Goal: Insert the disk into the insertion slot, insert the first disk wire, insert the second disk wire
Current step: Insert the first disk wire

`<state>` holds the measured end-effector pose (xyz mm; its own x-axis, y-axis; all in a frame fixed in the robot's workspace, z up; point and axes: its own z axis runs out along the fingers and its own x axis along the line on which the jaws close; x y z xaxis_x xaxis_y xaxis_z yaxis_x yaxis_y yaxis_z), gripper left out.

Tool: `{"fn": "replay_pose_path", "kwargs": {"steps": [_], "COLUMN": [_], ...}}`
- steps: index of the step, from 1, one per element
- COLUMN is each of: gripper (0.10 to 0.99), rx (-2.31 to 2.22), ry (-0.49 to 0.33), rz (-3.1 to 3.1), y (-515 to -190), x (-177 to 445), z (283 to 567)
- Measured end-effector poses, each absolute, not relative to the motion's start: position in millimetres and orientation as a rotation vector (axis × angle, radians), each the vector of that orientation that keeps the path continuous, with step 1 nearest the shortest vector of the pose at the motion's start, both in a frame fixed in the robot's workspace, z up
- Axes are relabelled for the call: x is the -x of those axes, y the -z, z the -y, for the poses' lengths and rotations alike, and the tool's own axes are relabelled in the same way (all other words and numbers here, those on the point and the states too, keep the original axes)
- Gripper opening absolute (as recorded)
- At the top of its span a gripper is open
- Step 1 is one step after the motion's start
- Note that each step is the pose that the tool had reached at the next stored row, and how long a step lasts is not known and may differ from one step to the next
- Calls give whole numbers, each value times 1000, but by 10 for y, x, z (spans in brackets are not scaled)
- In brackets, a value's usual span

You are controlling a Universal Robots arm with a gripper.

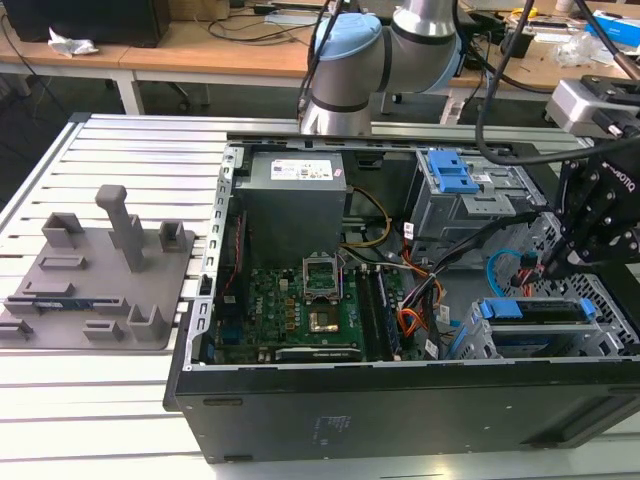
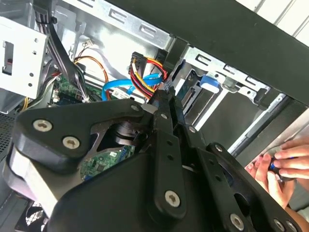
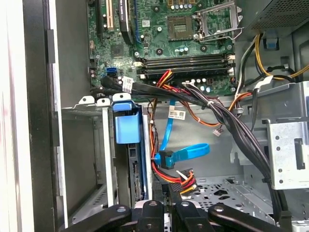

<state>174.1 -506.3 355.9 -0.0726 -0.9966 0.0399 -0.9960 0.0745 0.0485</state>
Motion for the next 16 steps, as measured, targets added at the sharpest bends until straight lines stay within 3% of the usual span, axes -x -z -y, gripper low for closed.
{"fn": "replay_pose_path", "kwargs": {"steps": [16], "gripper": [161], "rx": [-2098], "ry": [16], "rz": [2256], "y": [-3558], "x": [-1740], "z": [5192]}}
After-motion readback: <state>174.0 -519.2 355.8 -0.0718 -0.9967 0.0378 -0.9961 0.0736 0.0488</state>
